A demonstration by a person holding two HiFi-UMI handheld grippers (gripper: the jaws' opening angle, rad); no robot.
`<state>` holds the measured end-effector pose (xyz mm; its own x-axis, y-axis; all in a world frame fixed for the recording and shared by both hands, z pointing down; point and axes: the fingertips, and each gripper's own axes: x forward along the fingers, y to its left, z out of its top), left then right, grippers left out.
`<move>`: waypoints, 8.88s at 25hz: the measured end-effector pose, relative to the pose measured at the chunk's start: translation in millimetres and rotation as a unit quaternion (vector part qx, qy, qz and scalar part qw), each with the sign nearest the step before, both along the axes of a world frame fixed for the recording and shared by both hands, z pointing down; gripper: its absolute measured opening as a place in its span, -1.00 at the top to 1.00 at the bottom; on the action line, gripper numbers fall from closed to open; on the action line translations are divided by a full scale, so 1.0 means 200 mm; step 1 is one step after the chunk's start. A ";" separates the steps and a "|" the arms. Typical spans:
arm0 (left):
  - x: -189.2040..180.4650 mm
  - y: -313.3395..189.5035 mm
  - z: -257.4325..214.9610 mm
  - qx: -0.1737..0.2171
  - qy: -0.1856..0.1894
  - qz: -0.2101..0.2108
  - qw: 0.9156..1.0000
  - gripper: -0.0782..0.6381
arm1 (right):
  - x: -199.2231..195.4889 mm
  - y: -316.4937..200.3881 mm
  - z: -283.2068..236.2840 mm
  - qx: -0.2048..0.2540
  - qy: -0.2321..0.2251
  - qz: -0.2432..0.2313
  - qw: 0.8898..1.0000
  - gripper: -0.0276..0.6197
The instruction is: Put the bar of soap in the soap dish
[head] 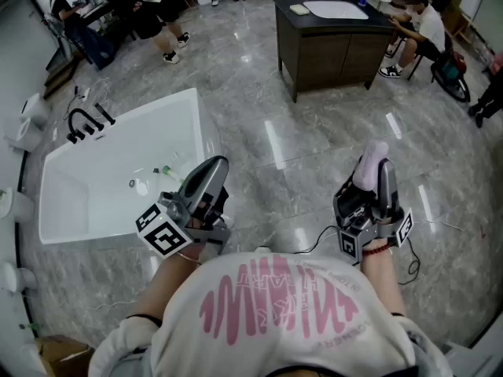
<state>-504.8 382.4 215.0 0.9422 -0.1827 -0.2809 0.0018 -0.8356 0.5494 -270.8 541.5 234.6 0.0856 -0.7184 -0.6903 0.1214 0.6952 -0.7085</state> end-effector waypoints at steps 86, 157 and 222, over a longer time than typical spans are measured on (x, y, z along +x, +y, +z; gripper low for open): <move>1.39 -0.97 0.29 0.052 -0.112 -0.002 0.992 0.76 | 1.30 -0.91 0.21 -0.078 0.017 0.042 0.996 0.29; 2.13 -2.37 0.33 0.055 -0.108 0.049 0.992 0.76 | 1.94 -2.28 0.23 -0.084 0.015 0.070 0.994 0.29; 3.03 -3.49 0.47 0.026 -0.165 -0.075 0.983 0.76 | 3.08 -3.72 0.47 -0.179 0.087 -0.036 0.979 0.29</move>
<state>101.0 -315.3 309.3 0.9469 -0.3209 0.0225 -0.2953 -0.8395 0.4561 344.7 -201.7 329.0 -0.0706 -0.9168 -0.3932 0.0161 0.3931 -0.9194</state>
